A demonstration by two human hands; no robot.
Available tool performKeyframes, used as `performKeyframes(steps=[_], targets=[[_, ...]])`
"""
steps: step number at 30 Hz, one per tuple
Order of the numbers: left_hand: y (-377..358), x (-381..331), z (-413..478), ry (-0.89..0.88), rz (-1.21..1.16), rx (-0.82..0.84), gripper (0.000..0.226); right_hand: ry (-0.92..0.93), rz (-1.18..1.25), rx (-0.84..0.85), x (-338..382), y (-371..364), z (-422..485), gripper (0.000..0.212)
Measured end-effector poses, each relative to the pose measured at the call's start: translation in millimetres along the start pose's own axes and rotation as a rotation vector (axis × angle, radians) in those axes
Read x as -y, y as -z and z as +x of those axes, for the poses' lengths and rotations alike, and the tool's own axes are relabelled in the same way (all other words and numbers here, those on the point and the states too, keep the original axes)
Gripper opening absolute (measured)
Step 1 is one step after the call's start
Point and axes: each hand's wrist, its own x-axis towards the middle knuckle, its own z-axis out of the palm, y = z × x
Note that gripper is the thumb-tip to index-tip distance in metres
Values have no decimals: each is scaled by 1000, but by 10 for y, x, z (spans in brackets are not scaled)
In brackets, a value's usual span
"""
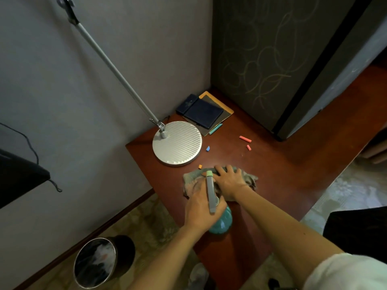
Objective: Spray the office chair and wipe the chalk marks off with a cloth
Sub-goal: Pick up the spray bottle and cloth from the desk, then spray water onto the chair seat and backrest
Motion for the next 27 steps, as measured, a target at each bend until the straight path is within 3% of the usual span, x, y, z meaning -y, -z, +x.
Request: performKeyframes(steps=[7, 12, 23, 27], targets=[[-34, -65, 42, -46, -133, 11, 30, -121, 236, 31, -101, -108, -225, 69], [-86, -196, 17, -51, -153, 100, 48, -291, 431, 31, -329, -225, -615, 70], [-325, -518, -269, -170, 11, 323, 49, -579, 554, -30, -684, -375, -1825, 72], [-456, -680, -444, -214, 79, 421, 39, -677, 594, -75, -698, -449, -2262, 71]])
